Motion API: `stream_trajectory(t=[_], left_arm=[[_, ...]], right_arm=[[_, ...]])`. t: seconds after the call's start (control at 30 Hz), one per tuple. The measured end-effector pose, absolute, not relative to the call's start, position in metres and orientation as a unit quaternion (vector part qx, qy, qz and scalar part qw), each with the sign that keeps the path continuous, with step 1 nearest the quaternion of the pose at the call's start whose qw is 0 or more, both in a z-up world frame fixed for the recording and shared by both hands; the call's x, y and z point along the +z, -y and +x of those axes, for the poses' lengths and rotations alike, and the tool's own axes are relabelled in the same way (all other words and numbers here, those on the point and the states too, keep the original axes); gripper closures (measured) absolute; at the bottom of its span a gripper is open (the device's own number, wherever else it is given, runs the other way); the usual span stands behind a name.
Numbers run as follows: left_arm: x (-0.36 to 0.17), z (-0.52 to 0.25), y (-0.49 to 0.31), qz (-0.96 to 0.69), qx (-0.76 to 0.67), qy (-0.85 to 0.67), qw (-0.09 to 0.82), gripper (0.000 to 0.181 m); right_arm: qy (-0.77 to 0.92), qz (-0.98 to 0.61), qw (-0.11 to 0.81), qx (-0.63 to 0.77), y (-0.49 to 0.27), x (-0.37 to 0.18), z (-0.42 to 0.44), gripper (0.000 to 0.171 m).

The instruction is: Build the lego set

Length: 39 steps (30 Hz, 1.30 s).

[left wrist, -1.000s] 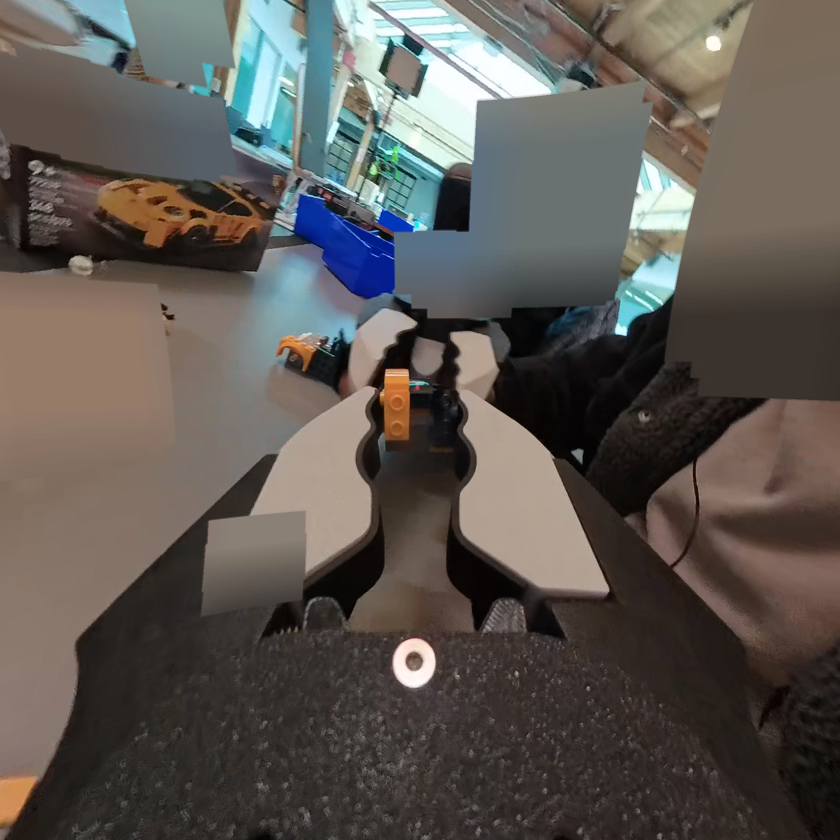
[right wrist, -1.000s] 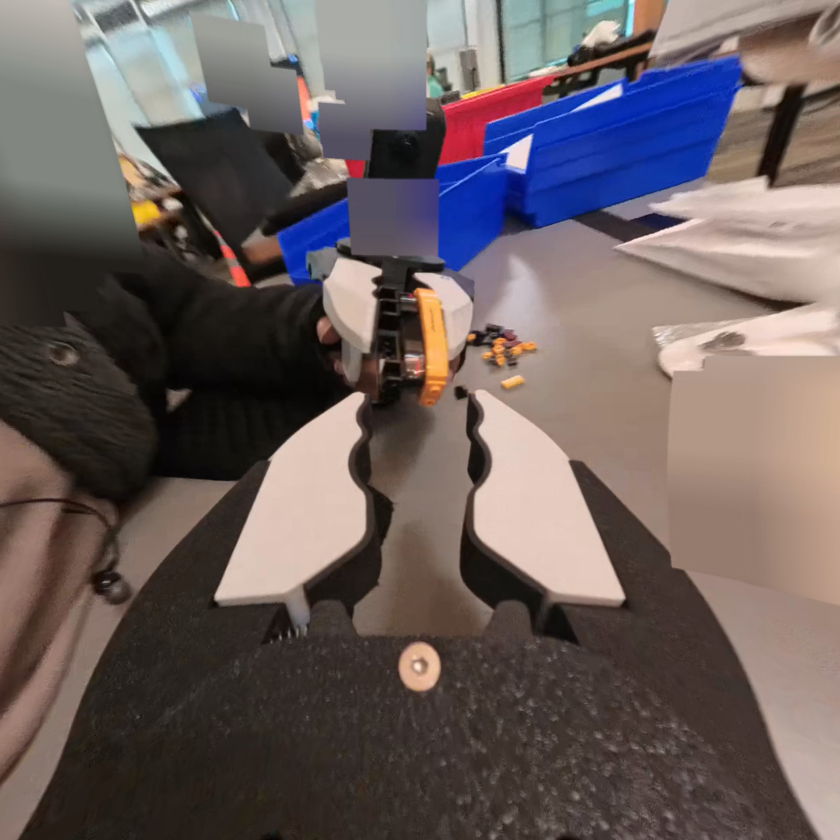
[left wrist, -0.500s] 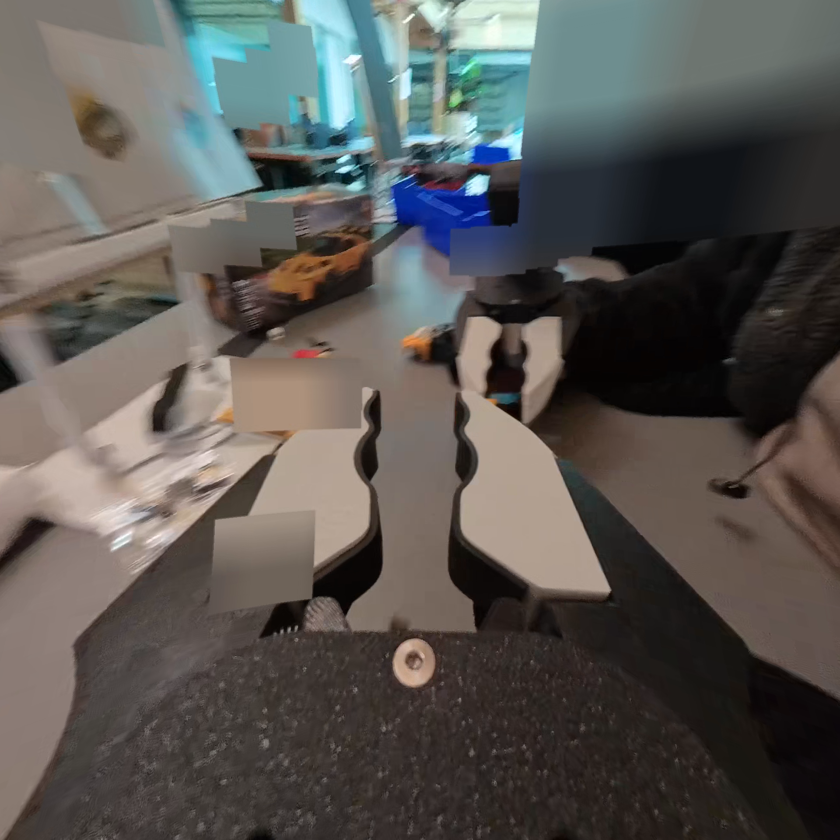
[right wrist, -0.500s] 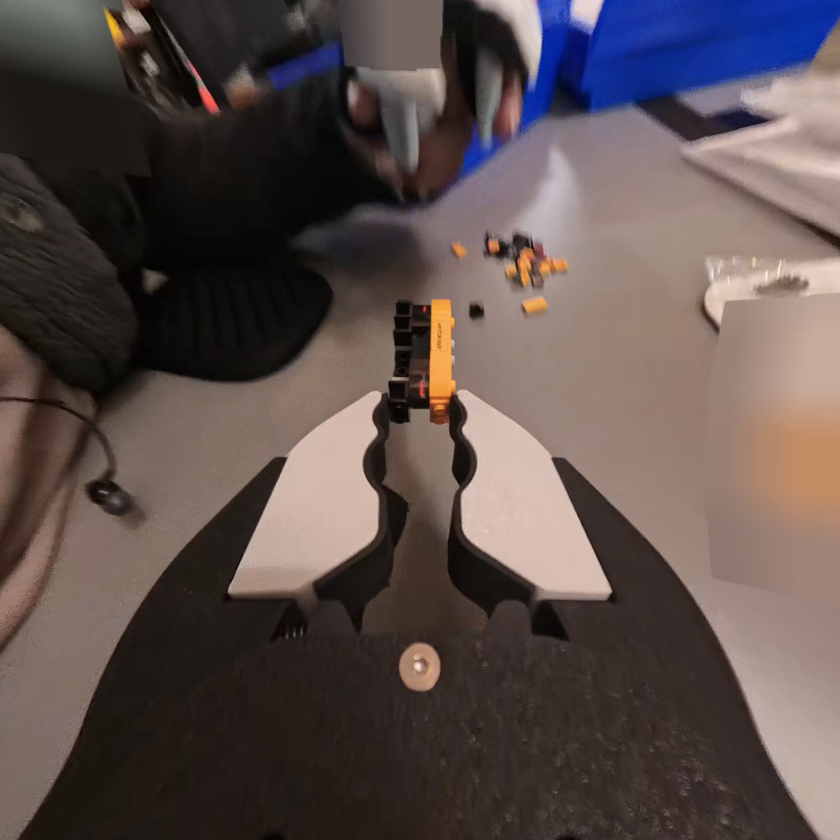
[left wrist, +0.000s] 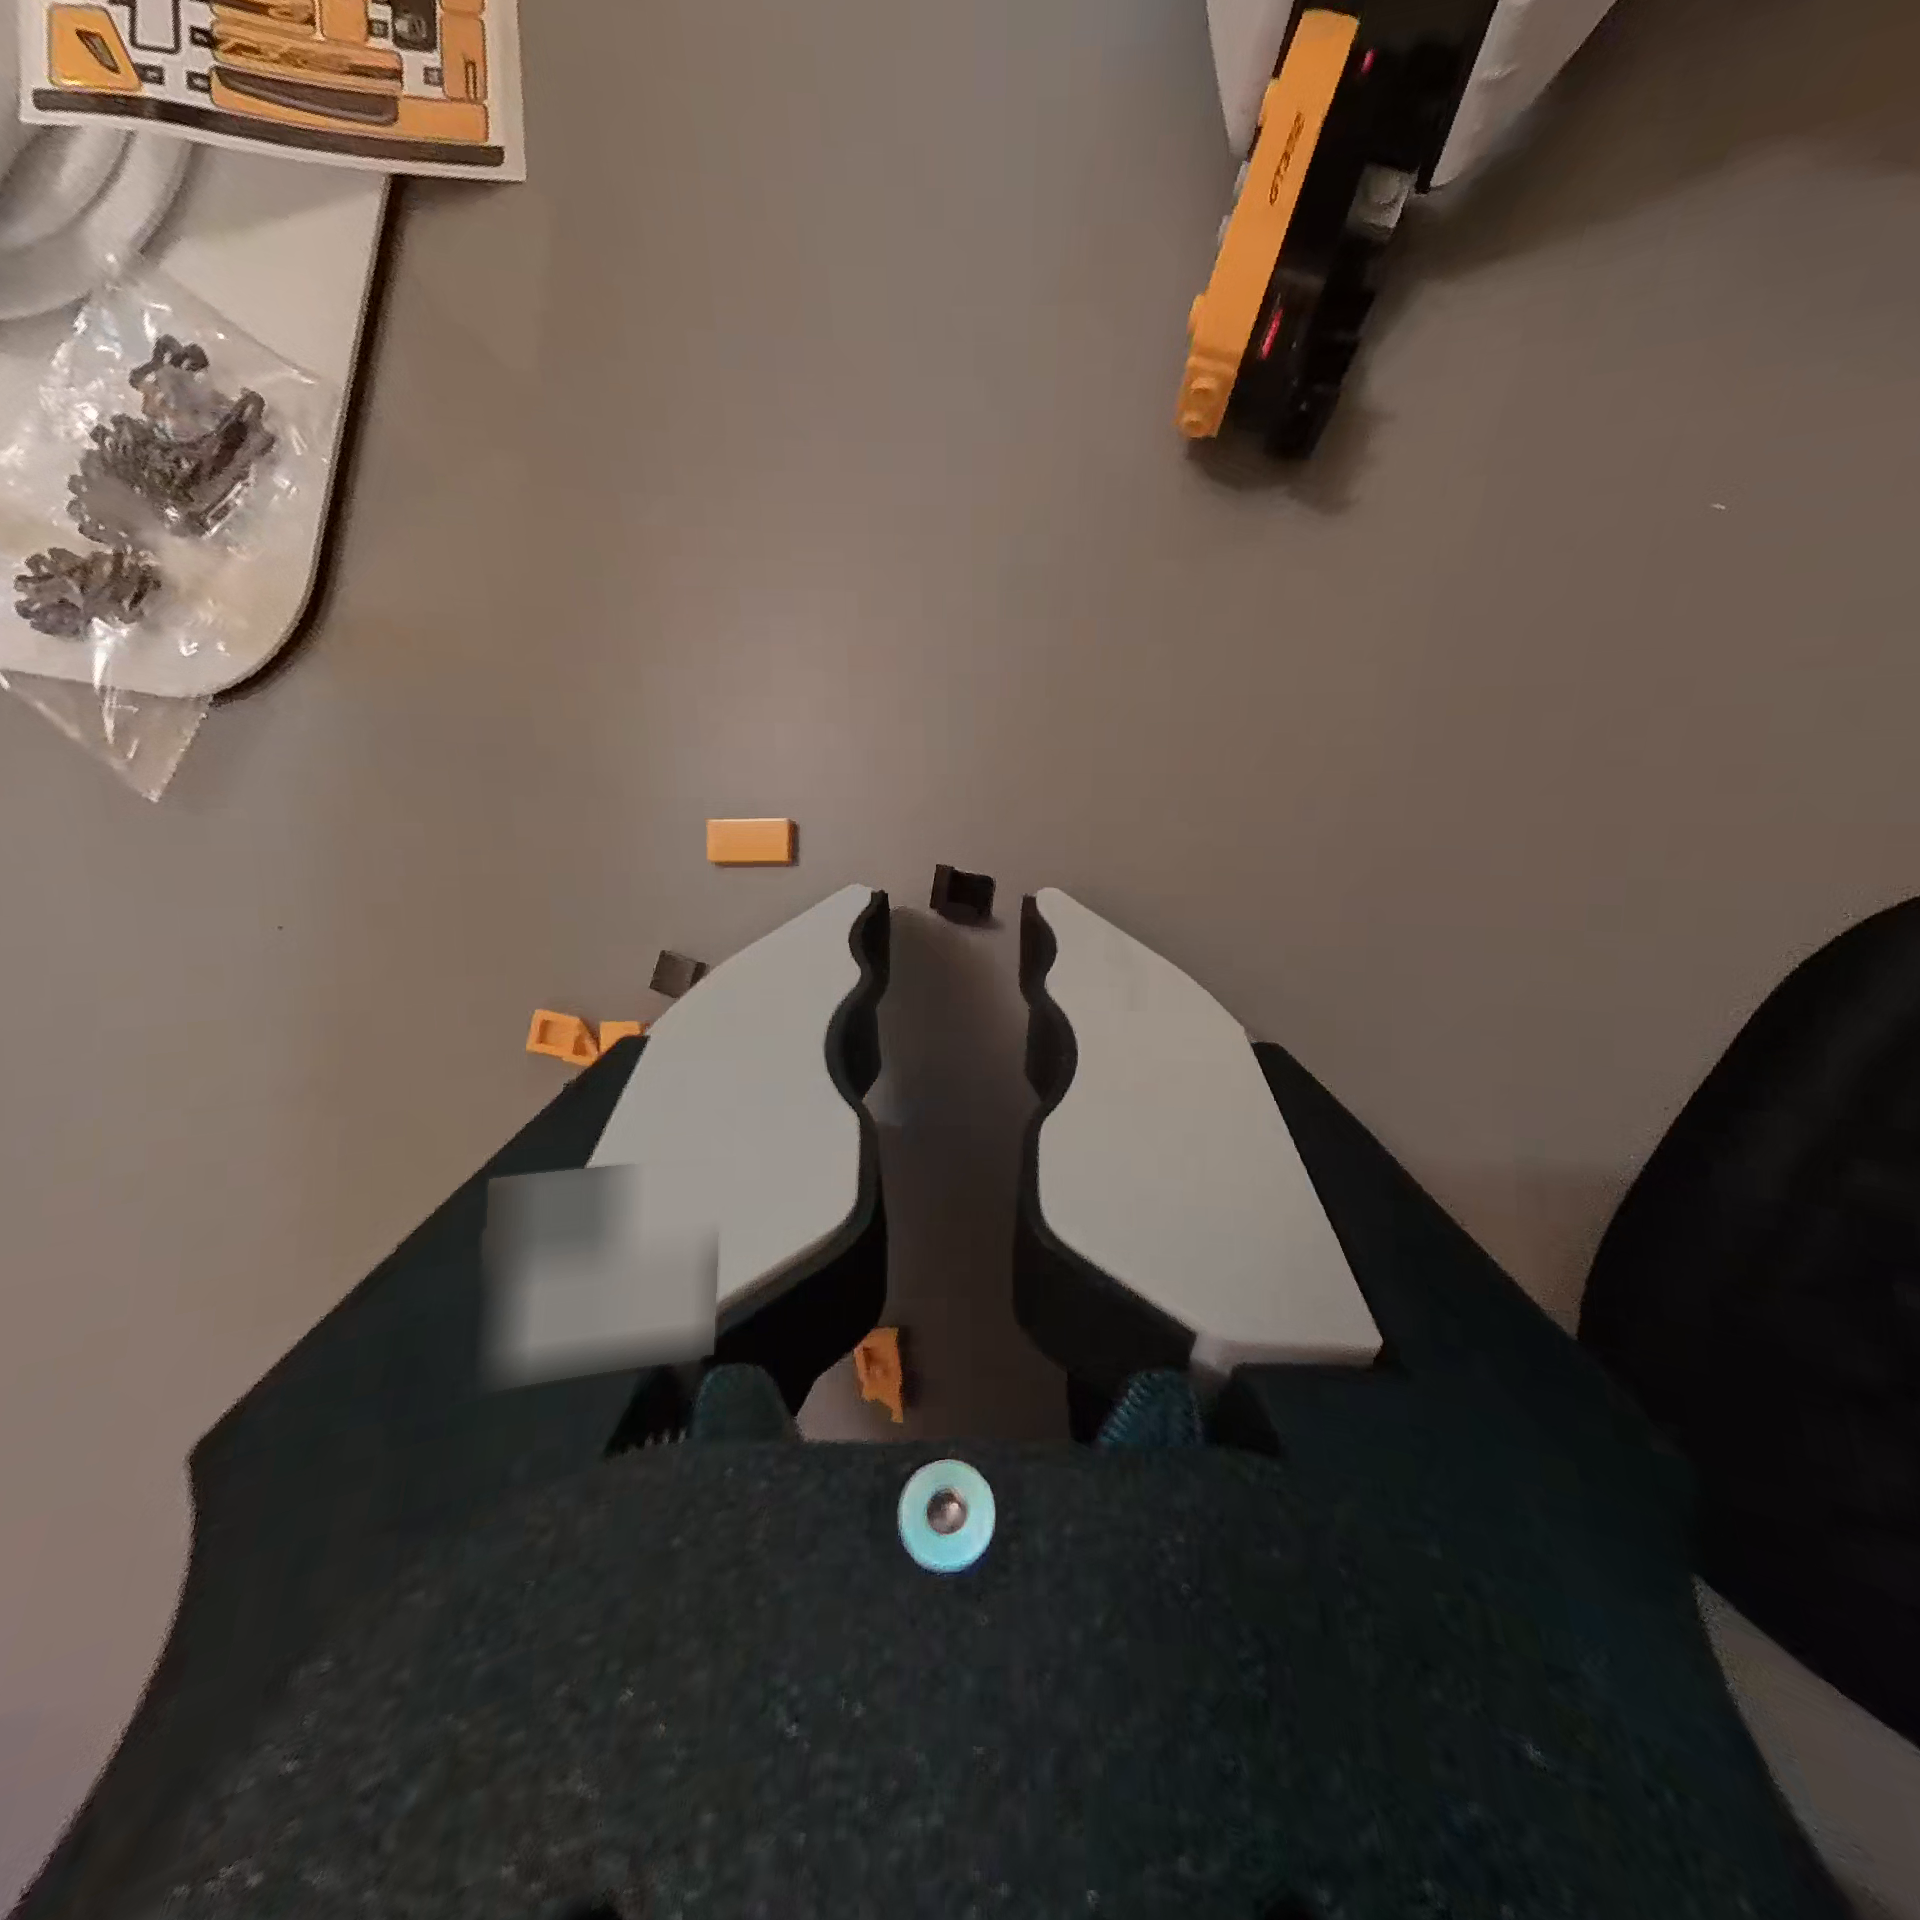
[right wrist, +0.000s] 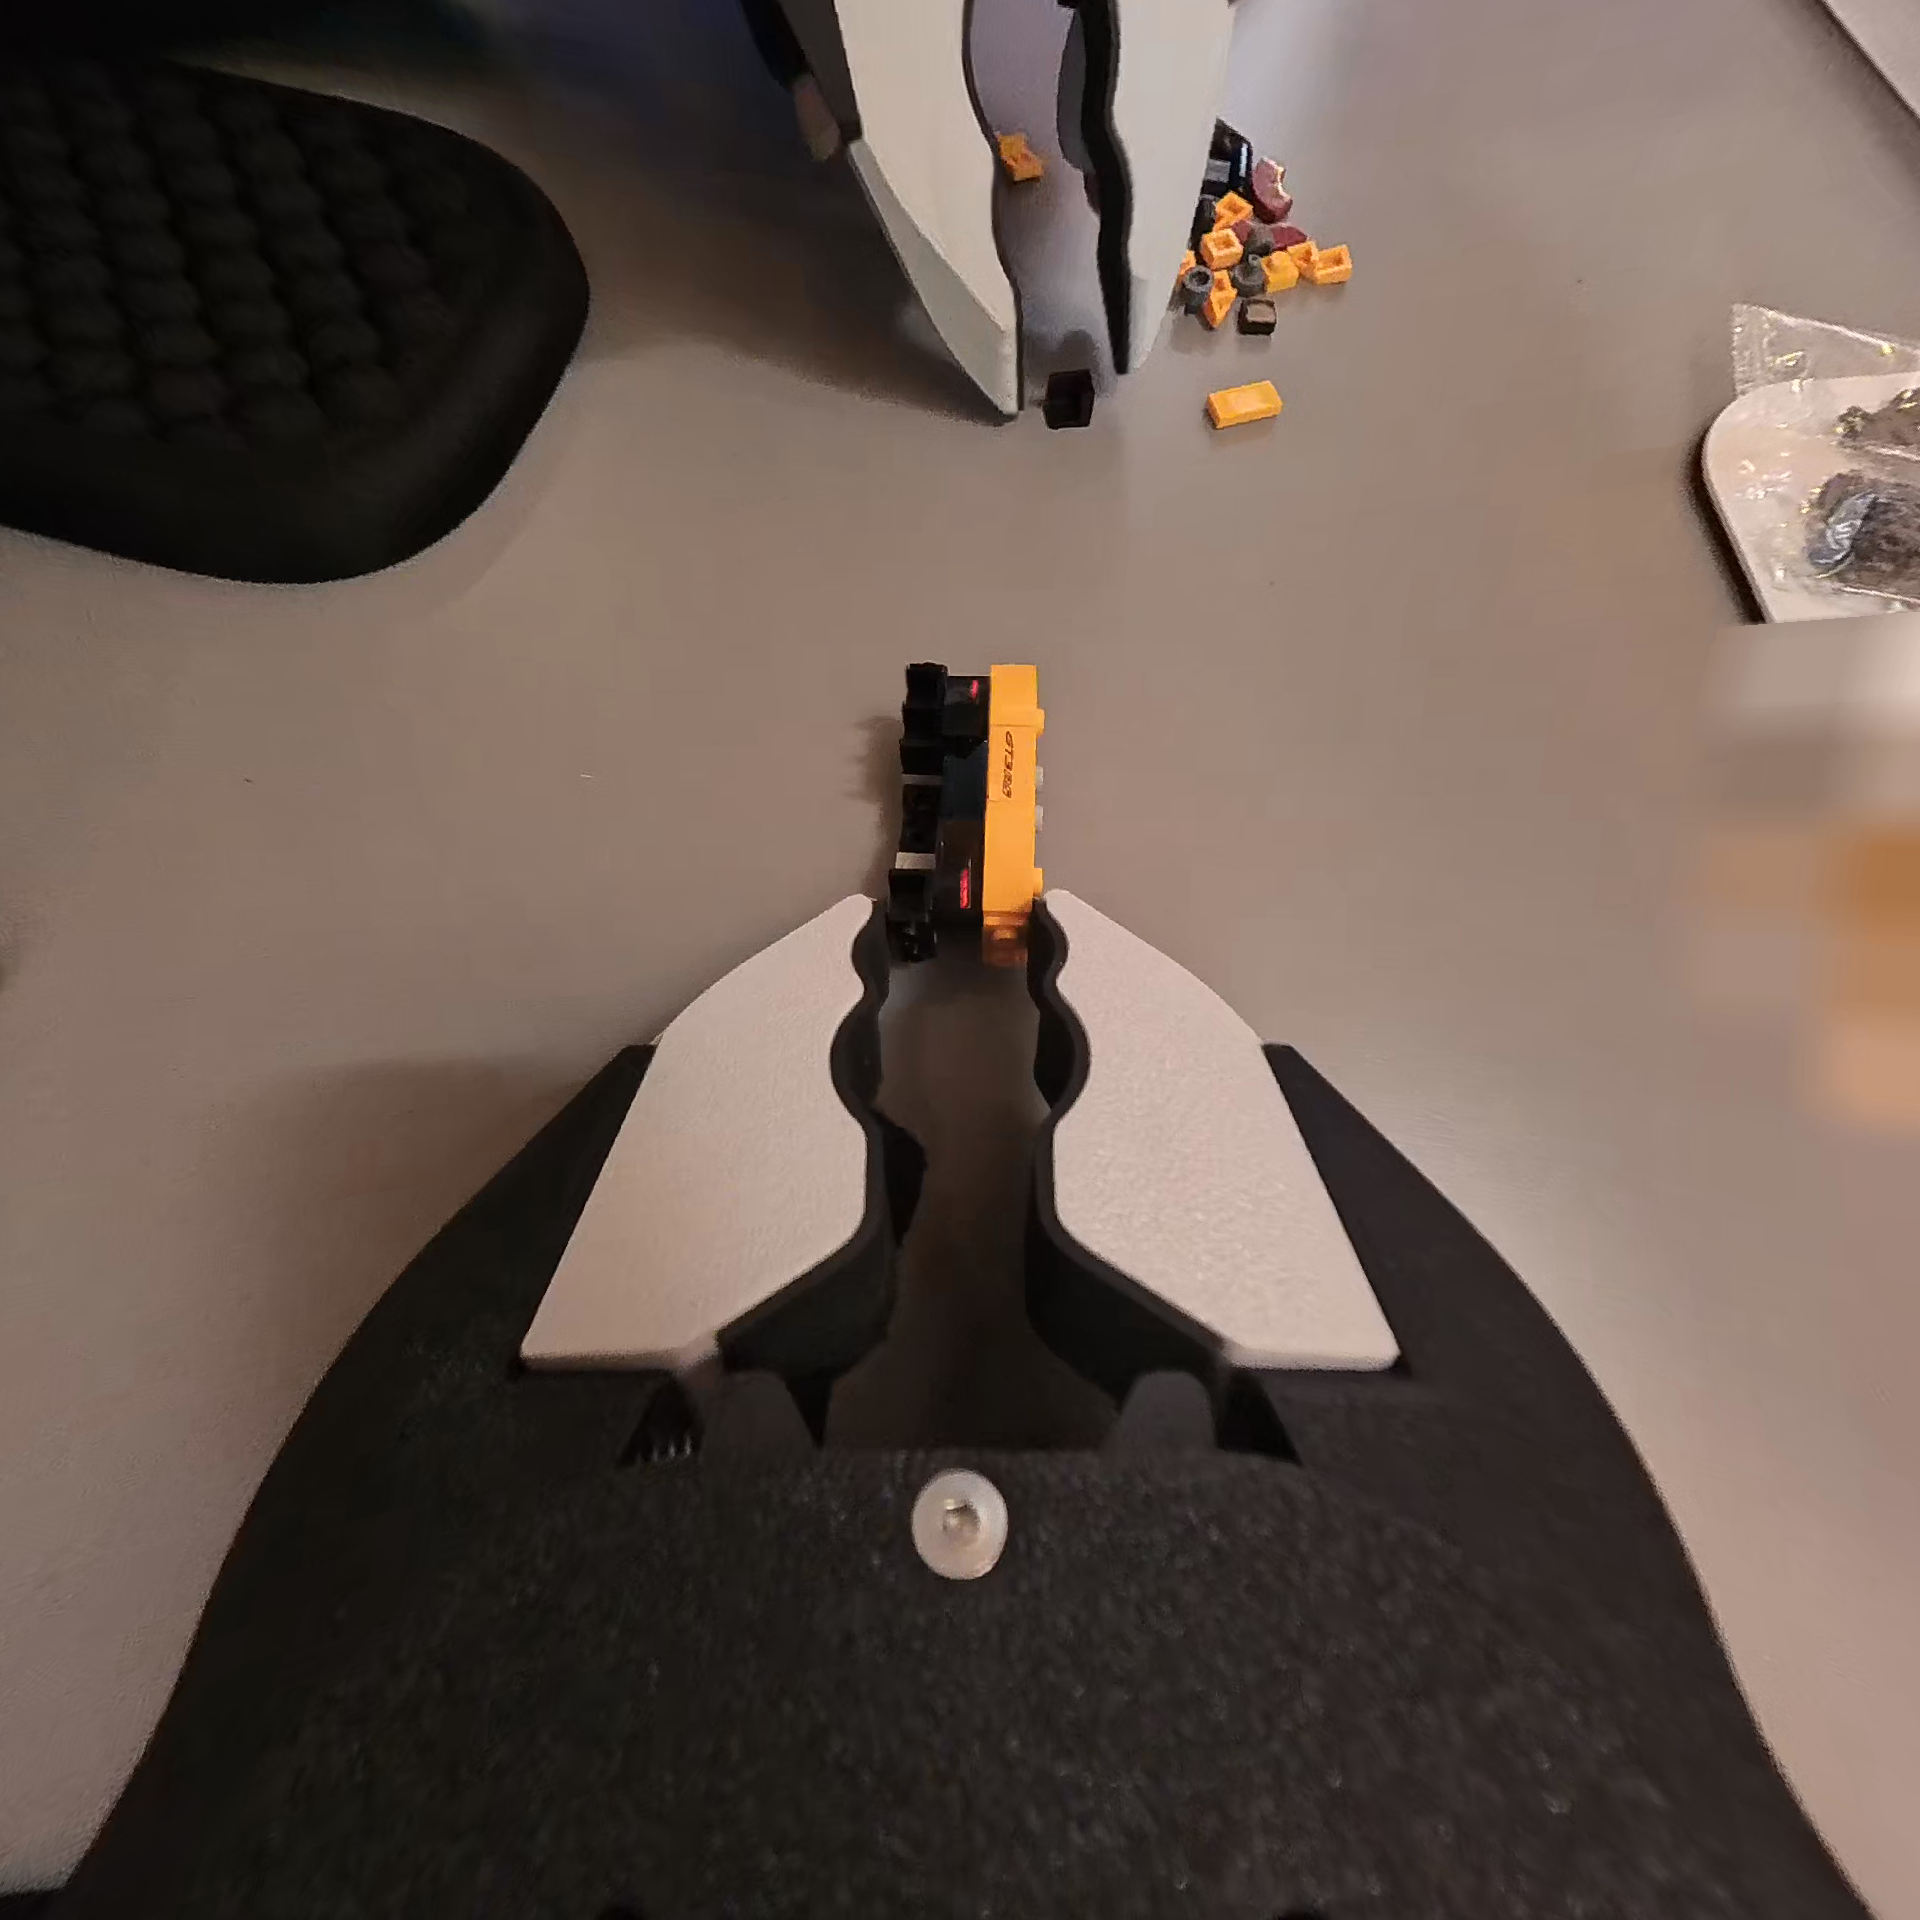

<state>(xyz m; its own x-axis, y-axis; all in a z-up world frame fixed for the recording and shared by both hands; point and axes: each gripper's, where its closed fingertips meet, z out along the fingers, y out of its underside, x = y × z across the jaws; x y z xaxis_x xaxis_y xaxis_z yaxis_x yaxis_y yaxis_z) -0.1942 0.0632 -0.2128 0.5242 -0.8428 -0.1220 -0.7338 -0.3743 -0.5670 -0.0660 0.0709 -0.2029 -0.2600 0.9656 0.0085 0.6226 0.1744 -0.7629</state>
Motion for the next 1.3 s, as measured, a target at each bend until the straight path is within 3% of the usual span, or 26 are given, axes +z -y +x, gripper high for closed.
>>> stream_trajectory(t=[0.13,0.33,0.5,0.6,0.8,1.1,1.3], left_arm=[[-0.214,-0.191,-0.061,-0.821,-0.102,-0.482,0.287,0.171],[-0.200,-0.174,-0.066,-0.819,-0.139,-0.458,0.316,0.172],[-0.151,-0.112,-0.062,-0.774,-0.334,-0.380,0.380,0.172],[-0.126,-0.079,-0.061,-0.751,-0.459,-0.292,0.374,0.172],[-0.116,-0.051,-0.042,-0.710,-0.583,-0.247,0.307,0.172],[-0.123,-0.052,-0.046,-0.696,-0.631,-0.205,0.275,0.172],[-0.128,-0.061,-0.059,-0.713,-0.572,-0.217,0.342,0.168]], right_arm=[[0.717,-0.556,0.267,0.325,-0.075,-0.203,-0.067,0.145],[0.690,-0.569,0.290,0.341,-0.084,-0.193,-0.070,0.134],[0.622,-0.538,0.382,0.422,-0.088,-0.133,-0.076,0.137],[0.644,-0.480,0.432,0.410,-0.072,-0.109,-0.073,0.143],[0.709,-0.429,0.399,0.392,-0.036,-0.114,-0.061,0.148],[0.702,-0.438,0.414,0.378,-0.047,-0.127,-0.064,0.159],[0.686,-0.468,0.413,0.374,-0.060,-0.132,-0.064,0.160]])
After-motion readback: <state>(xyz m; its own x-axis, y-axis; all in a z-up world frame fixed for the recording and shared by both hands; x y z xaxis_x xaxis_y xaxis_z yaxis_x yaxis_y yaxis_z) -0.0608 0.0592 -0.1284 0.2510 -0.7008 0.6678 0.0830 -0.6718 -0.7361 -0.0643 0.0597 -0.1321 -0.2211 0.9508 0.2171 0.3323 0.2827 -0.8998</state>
